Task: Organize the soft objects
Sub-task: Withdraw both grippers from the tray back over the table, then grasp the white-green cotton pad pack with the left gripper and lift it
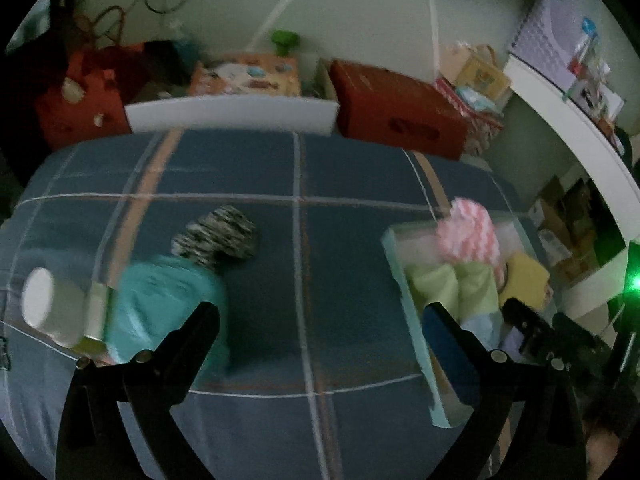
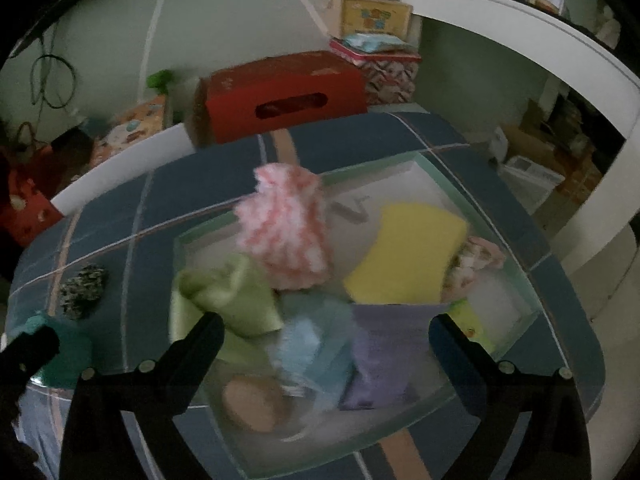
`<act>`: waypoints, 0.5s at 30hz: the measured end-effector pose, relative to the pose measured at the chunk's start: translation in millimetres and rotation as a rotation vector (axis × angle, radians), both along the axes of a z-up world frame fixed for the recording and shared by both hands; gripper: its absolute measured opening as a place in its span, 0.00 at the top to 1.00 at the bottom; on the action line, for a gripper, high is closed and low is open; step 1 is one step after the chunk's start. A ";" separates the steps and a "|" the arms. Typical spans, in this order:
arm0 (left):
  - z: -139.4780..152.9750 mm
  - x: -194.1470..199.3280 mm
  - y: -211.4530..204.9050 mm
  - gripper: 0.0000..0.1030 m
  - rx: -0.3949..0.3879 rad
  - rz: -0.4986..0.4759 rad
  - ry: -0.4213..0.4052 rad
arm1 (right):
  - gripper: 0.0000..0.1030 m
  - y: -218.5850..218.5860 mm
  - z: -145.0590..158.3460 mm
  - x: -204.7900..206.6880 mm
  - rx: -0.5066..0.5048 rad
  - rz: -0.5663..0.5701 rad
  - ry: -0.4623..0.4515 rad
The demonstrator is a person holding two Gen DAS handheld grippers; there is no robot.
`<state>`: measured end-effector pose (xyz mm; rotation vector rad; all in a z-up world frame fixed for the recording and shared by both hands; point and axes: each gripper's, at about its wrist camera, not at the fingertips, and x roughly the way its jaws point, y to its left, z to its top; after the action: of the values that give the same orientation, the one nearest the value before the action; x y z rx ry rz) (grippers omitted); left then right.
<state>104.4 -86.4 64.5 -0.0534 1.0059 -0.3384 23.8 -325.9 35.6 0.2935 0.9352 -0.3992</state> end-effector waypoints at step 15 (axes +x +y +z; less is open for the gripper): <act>7.9 22.7 147.0 0.02 -0.045 0.344 0.017 | 0.00 97.3 9.7 39.7 0.098 0.204 -0.069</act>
<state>127.0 60.6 72.4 -0.2670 0.9862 -0.0457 63.5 -228.6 45.3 0.2963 0.9082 -0.1556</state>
